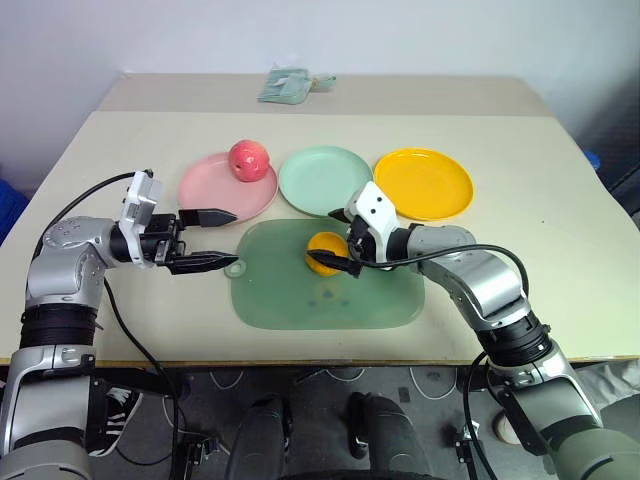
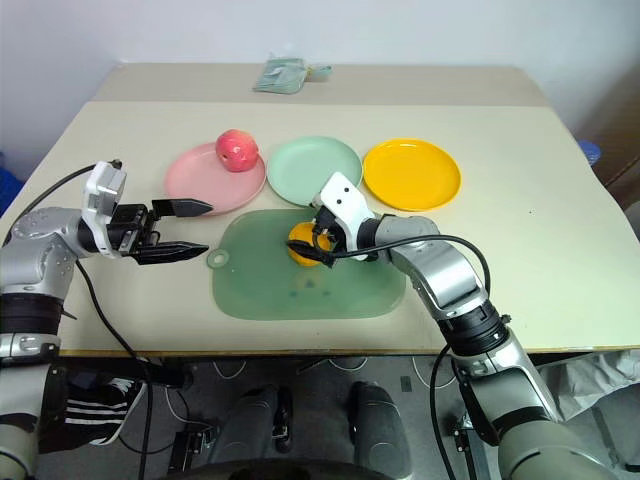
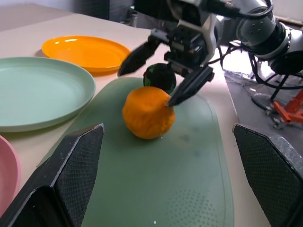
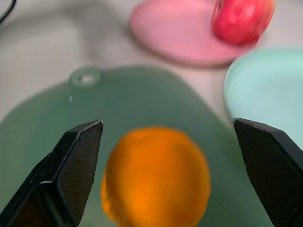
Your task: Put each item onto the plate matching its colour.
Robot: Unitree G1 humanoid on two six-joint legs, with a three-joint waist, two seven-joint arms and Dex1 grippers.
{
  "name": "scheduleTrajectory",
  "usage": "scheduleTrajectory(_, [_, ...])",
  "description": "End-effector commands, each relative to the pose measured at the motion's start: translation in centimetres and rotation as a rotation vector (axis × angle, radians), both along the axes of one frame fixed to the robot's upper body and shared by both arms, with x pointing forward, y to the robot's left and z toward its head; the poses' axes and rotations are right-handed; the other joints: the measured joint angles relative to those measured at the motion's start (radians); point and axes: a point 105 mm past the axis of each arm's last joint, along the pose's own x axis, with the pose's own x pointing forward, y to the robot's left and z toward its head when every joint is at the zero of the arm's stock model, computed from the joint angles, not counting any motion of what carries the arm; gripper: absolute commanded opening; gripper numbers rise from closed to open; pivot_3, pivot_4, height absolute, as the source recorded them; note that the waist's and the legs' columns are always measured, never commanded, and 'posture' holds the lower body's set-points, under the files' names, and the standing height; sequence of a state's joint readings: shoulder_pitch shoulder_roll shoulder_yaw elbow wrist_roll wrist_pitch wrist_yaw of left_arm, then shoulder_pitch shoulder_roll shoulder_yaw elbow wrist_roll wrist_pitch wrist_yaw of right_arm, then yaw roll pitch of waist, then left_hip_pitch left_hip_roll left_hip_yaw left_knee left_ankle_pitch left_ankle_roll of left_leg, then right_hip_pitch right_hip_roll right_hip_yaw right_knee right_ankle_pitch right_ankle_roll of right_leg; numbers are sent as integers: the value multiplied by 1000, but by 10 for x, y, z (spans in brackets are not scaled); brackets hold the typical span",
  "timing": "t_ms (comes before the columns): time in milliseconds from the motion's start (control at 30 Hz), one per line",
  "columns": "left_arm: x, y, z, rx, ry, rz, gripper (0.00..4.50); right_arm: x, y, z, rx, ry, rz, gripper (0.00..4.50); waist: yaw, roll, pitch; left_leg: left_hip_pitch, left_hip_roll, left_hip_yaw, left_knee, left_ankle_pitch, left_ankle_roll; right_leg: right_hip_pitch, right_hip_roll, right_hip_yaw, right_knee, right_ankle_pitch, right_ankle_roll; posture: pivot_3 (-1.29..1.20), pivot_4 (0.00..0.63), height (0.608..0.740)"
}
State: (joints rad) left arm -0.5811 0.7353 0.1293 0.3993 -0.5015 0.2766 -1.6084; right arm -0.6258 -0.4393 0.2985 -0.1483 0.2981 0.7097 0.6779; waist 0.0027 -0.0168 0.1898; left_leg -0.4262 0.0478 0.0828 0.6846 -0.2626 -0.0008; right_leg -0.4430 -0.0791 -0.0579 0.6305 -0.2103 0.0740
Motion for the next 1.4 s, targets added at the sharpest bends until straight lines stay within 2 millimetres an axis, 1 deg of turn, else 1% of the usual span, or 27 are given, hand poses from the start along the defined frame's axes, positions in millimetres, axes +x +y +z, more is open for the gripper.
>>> scheduleTrajectory(33, [-1,0,4,11,-35,5,4436,0,4,1,-10,13,12,4500,-1,0,0,0,0,0,0,0,0,0,0,0,0,0,0,0,150,740])
scheduleTrajectory(200, [-1,0,3,8,-42,14,4436,-1,7,-14,-69,55,17,4500,-5,0,0,0,0,0,0,0,0,0,0,0,0,0,0,0,150,740])
scheduleTrajectory(300, [0,-1,4,6,-49,17,4436,-6,10,-18,-69,82,41,4500,-10,0,0,0,0,0,0,0,0,0,0,0,0,0,0,0,150,740])
scheduleTrajectory(333, [1,-1,4,6,-52,19,4500,-6,10,-17,-62,77,38,3973,-13,0,0,0,0,0,0,0,0,0,0,0,0,0,0,0,150,740])
scheduleTrajectory(367, [1,-1,4,6,-54,19,4500,-4,10,-14,-55,65,29,3721,-15,0,0,0,0,0,0,0,0,0,0,0,0,0,1,0,150,740])
scheduleTrajectory(400, [1,0,5,4,-55,20,4500,-3,11,-5,-16,49,24,3315,-15,0,0,0,0,0,0,0,0,0,0,0,0,0,1,0,150,740])
scheduleTrajectory(433, [1,0,5,0,-55,21,4500,-3,13,7,38,38,28,3173,-15,0,0,0,0,0,0,0,0,0,0,0,0,1,1,0,150,740])
scheduleTrajectory(500, [2,-1,9,-15,-58,25,4500,-2,16,53,273,7,37,3173,-16,0,0,0,0,0,0,0,0,0,0,0,0,1,1,0,150,740])
scheduleTrajectory(533, [5,-2,11,-24,-66,37,4500,3,12,76,387,-11,13,3173,-17,0,0,0,0,0,-1,0,0,-1,0,0,0,1,1,0,150,740])
scheduleTrajectory(567, [8,-3,13,-31,-73,52,4500,10,6,91,461,-32,-28,3173,-17,1,0,0,0,0,-1,0,0,-1,0,0,0,1,2,0,150,740])
scheduleTrajectory(600, [12,-4,15,-38,-91,71,4500,23,-4,99,472,-82,-113,3173,-16,1,0,0,1,0,-1,0,0,-1,0,0,1,1,2,0,150,740])
scheduleTrajectory(633, [16,-6,18,-44,-107,87,4500,36,-14,101,453,-128,-196,3173,-13,0,0,0,1,0,0,0,0,-1,0,0,1,1,2,0,150,740])
scheduleTrajectory(700, [28,-10,25,-71,-154,154,4500,62,-37,96,371,-193,-372,3173,-7,-1,0,0,0,-1,0,0,0,0,0,0,0,1,2,0,150,740])
scheduleTrajectory(767, [33,-14,31,-103,-184,181,4500,79,-54,90,314,-225,-492,3173,-4,-2,-1,0,-1,-1,0,0,0,1,-1,-1,-1,1,1,0,150,740])
scheduleTrajectory(833, [41,-18,33,-88,-256,251,4500,96,-77,74,218,-233,-629,3173,-9,-2,-1,0,-1,0,-1,0,0,1,-2,0,-2,1,1,0,150,740])
scheduleTrajectory(867, [40,-20,32,-90,-256,240,4500,100,-82,69,210,-223,-652,3173,-12,-1,-1,0,-2,0,-1,0,0,1,-2,0,-1,1,2,0,150,740])
scheduleTrajectory(967, [39,-22,29,-90,-220,221,4500,106,-88,58,251,-177,-673,3173,-25,0,0,-1,-1,1,-2,0,0,-1,-2,0,0,1,2,0,150,740])
scheduleTrajectory(1033, [39,-21,29,-90,-218,229,4500,112,-99,48,259,-146,-741,3173,-32,1,0,0,0,2,-3,0,0,-2,0,1,1,1,2,0,150,740])
scheduleTrajectory(1100, [40,-20,30,-95,-226,238,4500,114,-106,39,254,-114,-770,3173,-36,1,0,0,1,1,-4,0,0,-2,2,0,1,1,2,0,150,740])
scheduleTrajectory(1167, [40,-19,30,-92,-224,239,4500,116,-111,35,247,-105,-790,4185,-40,1,0,0,1,1,-4,0,0,-2,1,1,1,1,2,0,150,740])
scheduleTrajectory(1200, [39,-19,29,-89,-222,238,4500,115,-110,35,260,-95,-776,4465,-41,1,0,0,0,1,-3,0,0,-2,1,1,1,1,2,0,150,740])
scheduleTrajectory(1267, [38,-20,29,-86,-223,234,4500,114,-105,36,245,-102,-748,4465,-43,1,0,0,0,2,-3,0,0,-2,0,1,1,1,2,0,150,740])
scheduleTrajectory(1333, [37,-21,30,-92,-213,222,4500,109,-95,46,269,-126,-678,4465,-44,1,1,0,0,1,-3,0,0,-2,0,1,1,1,2,0,150,740])
scheduleTrajectory(1400, [32,-22,33,-114,-199,187,4500,95,-80,69,359,-183,-537,4465,-44,1,1,0,0,1,-3,0,0,-2,0,1,1,1,2,0,150,740])
